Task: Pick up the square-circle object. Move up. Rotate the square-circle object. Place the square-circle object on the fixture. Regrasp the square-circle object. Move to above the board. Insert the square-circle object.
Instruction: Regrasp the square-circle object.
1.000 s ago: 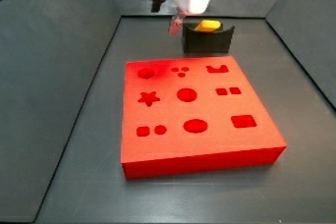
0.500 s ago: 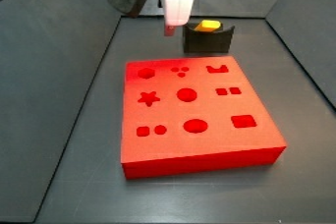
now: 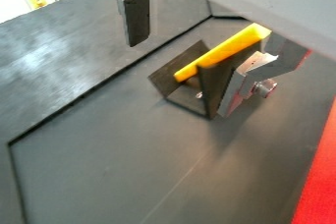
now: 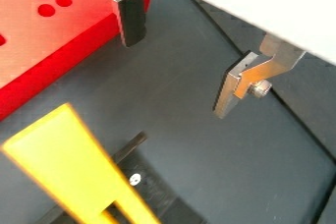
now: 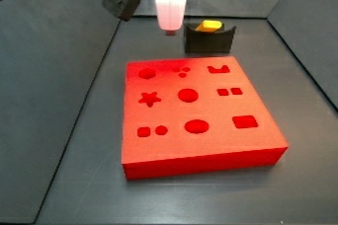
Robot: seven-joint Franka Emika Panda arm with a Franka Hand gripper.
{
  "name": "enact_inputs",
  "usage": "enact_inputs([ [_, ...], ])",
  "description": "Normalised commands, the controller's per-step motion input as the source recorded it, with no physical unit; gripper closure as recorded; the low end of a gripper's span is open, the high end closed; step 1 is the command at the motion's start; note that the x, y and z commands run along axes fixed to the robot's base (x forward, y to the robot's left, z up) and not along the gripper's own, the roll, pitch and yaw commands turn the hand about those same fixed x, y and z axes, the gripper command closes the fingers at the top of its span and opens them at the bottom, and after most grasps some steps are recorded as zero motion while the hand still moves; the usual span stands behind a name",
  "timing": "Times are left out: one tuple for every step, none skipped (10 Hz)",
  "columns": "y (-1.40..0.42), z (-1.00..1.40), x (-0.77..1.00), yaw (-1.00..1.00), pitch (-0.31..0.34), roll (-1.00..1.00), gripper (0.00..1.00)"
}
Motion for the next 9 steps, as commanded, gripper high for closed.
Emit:
enact_inputs([
  [0.0, -0.03, 1.0, -0.07, 0.182, 0.11, 0.0],
  [-0.01, -0.02, 1.0, -0.03, 0.184, 0.11, 0.0],
  [-0.01, -0.02, 1.0, 0.0, 0.175, 0.1, 0.0],
  [-0.01, -0.02, 1.0, 0.02, 0.172, 0.08, 0.0],
  [-0.02, -0.02, 1.0, 0.03, 0.171, 0.07, 0.0],
  [-0.02, -0.01, 1.0, 0.04, 0.171, 0.06, 0.0],
  [-0.03, -0.01, 1.0, 0.04, 0.17, 0.05, 0.0],
  [-0.03, -0.01, 0.98, 0.05, 0.173, 0.04, 0.0],
  [-0.03, -0.01, 0.9, 0.05, 0.172, 0.03, 0.0],
])
